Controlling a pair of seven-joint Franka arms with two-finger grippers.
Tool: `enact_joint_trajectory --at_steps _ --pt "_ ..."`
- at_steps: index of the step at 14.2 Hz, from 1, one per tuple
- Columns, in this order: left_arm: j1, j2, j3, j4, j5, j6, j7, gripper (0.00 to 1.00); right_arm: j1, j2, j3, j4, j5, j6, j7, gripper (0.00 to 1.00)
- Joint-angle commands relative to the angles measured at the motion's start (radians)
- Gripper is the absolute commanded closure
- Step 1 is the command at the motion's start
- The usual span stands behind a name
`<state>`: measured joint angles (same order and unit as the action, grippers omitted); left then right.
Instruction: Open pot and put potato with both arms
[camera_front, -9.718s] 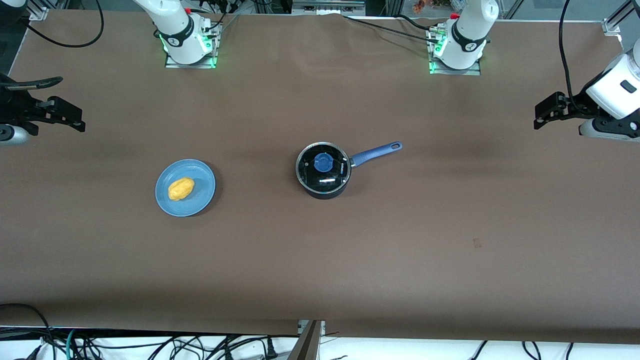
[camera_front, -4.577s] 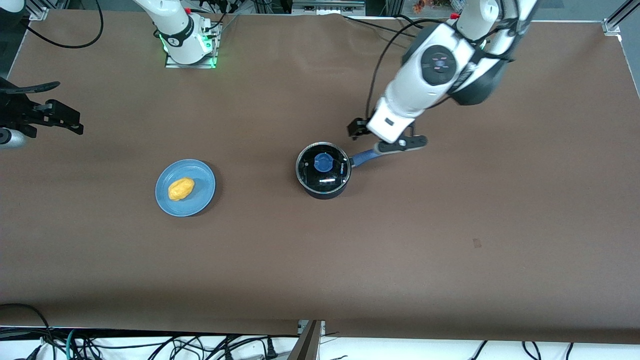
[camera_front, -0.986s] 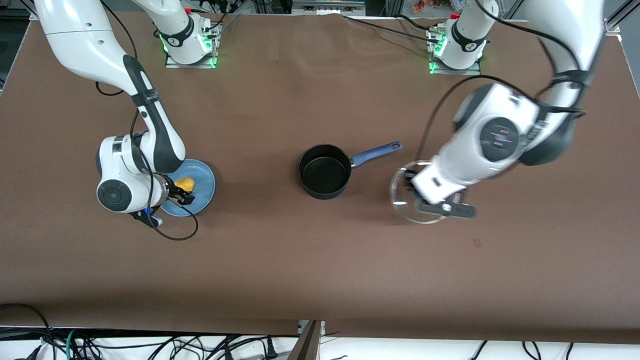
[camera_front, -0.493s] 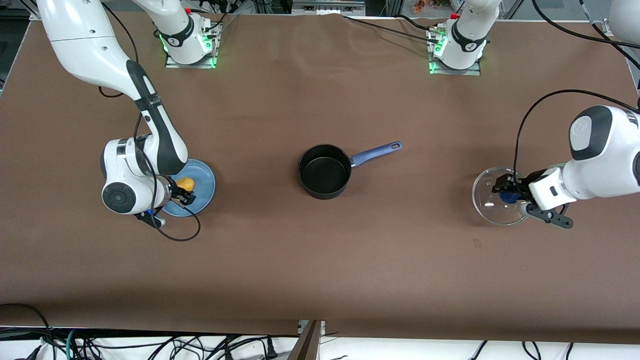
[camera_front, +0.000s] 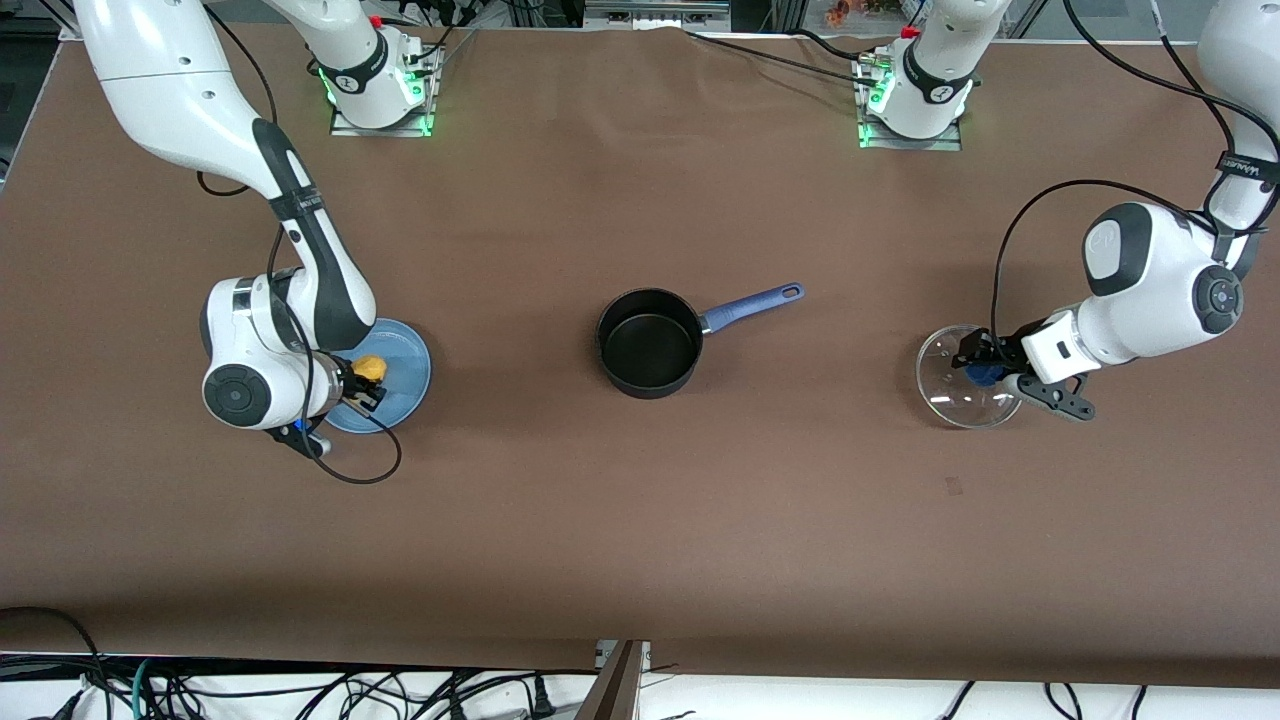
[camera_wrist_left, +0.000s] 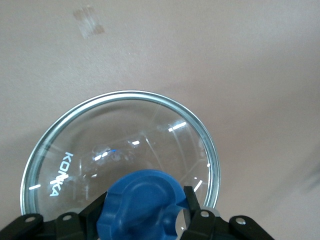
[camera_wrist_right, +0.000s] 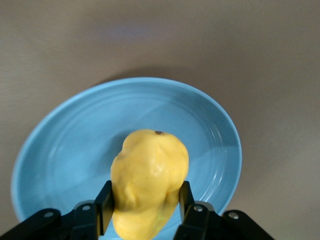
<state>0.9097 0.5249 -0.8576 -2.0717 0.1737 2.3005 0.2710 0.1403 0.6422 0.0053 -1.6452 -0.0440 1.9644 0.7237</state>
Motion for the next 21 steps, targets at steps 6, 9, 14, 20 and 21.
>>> enact_joint_trajectory --at_steps 6,9,14,20,21 --pt "0.015 0.067 0.089 0.004 0.101 0.01 0.01 1.0 0.132 -0.167 0.084 0.041 -0.02 -0.009 -0.041 0.69" --pt "0.018 0.086 0.092 0.016 0.099 0.0 0.007 0.19 0.292 -0.156 0.084 0.093 -0.011 -0.007 -0.003 0.68" --pt "0.017 0.072 0.082 0.114 0.085 -0.131 0.008 0.0 0.456 -0.078 0.084 0.192 -0.005 0.04 0.117 0.67" --pt "0.017 -0.006 -0.078 0.376 0.061 -0.511 -0.168 0.0 0.541 0.031 0.084 0.228 0.073 0.241 0.134 0.68" --pt "0.017 -0.032 -0.104 0.404 0.062 -0.57 -0.215 0.0 0.553 0.042 0.084 0.231 0.073 0.267 0.161 0.68"
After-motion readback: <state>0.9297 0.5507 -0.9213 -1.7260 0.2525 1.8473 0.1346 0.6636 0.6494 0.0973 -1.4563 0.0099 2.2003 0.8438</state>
